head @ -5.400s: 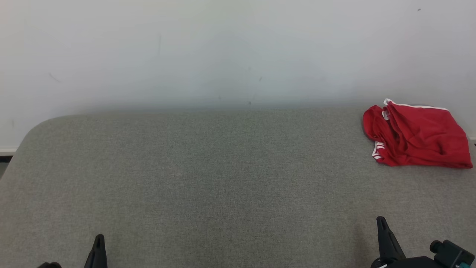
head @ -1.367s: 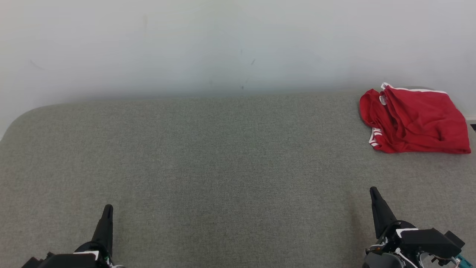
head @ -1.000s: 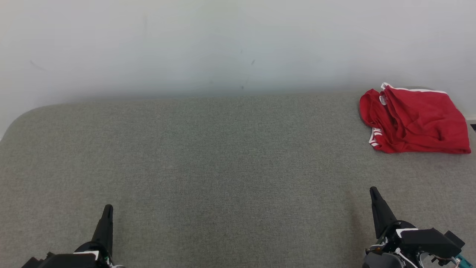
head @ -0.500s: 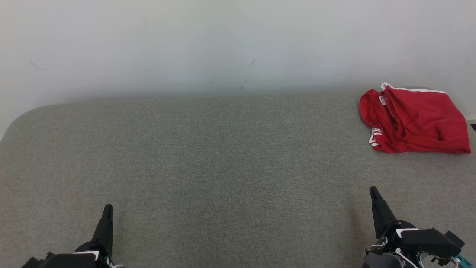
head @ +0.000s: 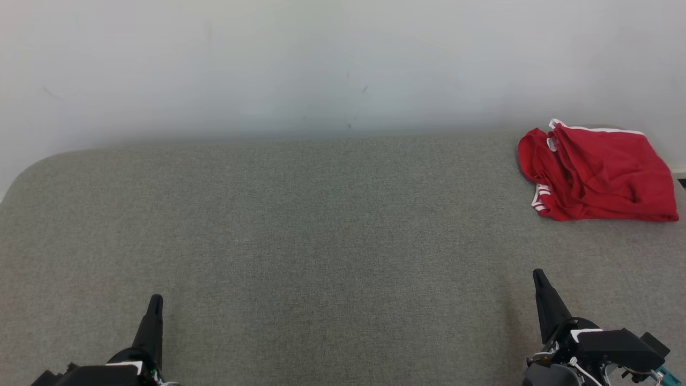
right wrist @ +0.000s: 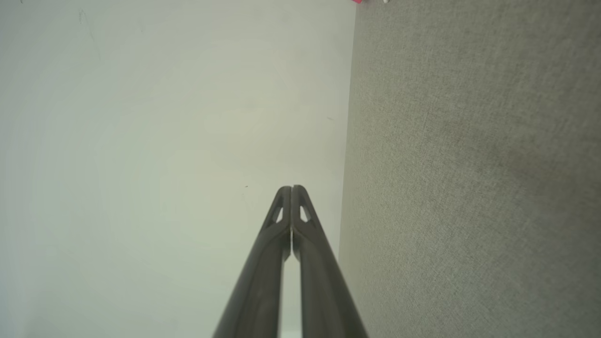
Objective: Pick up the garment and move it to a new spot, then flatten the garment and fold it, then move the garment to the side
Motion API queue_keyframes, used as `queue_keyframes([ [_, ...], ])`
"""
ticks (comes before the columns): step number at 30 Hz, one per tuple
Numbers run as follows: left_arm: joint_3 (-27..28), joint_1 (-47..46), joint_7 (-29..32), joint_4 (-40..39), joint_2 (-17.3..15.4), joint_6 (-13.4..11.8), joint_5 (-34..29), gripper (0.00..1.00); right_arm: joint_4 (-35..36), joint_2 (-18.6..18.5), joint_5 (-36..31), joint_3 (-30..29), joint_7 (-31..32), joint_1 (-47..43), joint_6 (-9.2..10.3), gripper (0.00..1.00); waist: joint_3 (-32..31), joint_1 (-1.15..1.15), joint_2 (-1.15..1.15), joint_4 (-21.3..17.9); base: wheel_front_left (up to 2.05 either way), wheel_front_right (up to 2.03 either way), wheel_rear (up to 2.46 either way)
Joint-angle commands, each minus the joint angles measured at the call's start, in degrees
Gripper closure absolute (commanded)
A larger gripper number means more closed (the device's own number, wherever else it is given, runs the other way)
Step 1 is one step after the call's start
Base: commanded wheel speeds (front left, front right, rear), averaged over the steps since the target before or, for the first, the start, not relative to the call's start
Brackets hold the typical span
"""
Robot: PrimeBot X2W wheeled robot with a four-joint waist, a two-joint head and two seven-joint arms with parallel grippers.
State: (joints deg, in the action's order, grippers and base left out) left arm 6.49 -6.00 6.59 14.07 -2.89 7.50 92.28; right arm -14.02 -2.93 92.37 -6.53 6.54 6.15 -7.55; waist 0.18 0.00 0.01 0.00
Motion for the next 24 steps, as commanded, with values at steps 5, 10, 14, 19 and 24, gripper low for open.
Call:
queue_keyframes([
  [5, 0.2, -0.6, 0.1, 0.1, 0.1, 0.1, 0.2, 1.00, -0.1, 0.1, 0.1, 0.0, 0.1, 0.3, 0.12, 1.00, 0.0, 0.00, -0.01, 0.0, 0.00, 0.00, 0.00],
  [10, 0.2, -0.6, 0.1, 0.1, 0.1, 0.1, 0.3, 1.00, -0.1, 0.1, 0.1, 0.0, 0.1, 0.3, 0.12, 1.00, 0.0, 0.00, -0.01, 0.0, 0.00, 0.00, 0.00],
  [14, 0.2, -0.6, 0.0, 0.1, 0.1, 0.1, 0.3, 1.00, -0.1, 0.1, 0.1, 0.0, 0.1, 0.3, 0.12, 1.00, 0.0, 0.00, -0.01, 0.0, 0.00, 0.00, 0.00],
  [19, 0.2, -0.6, 0.0, 0.1, 0.1, 0.1, 0.3, 1.00, -0.1, 0.1, 0.1, 0.0, 0.1, 0.3, 0.12, 1.00, 0.0, 0.00, -0.01, 0.0, 0.00, 0.00, 0.00],
  [24, 0.2, -0.6, 0.0, 0.1, 0.1, 0.1, 0.3, 1.00, -0.1, 0.1, 0.1, 0.0, 0.1, 0.3, 0.12, 1.00, 0.0, 0.00, -0.01, 0.0, 0.00, 0.00, 0.00],
])
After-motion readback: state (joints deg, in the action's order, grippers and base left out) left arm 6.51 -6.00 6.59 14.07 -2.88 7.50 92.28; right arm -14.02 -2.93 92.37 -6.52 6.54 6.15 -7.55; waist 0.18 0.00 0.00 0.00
